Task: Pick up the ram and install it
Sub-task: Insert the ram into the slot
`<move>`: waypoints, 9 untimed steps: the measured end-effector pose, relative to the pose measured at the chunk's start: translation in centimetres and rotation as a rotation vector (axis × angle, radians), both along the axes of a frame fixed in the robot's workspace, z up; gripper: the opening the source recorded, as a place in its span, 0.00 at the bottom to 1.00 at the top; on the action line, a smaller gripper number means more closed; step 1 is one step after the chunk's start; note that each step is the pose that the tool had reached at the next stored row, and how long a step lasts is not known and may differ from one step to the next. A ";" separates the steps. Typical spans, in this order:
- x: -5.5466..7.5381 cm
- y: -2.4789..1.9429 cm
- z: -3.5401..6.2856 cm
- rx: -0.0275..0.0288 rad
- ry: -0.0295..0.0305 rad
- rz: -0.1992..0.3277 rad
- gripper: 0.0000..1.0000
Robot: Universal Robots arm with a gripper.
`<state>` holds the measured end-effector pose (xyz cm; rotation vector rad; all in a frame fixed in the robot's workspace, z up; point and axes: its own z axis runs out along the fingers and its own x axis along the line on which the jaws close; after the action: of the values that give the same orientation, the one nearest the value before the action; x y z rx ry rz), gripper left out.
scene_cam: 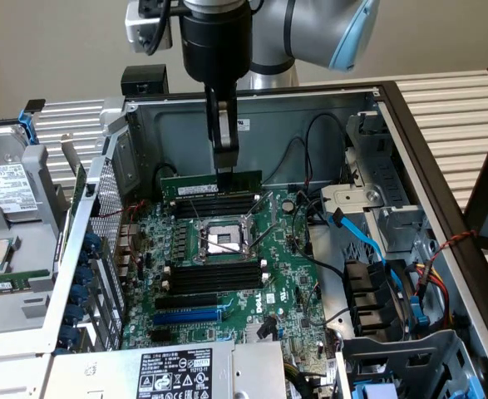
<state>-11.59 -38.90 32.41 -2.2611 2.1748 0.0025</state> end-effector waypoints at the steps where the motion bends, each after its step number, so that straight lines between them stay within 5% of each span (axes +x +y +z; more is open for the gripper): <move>1: 0.0 0.00 -0.18 0.0000 0.0001 0.000 0.14; 9: 0.0 -0.35 -1.64 0.0001 0.0000 0.000 0.14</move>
<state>-11.60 -39.25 30.77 -2.2610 2.1748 0.0026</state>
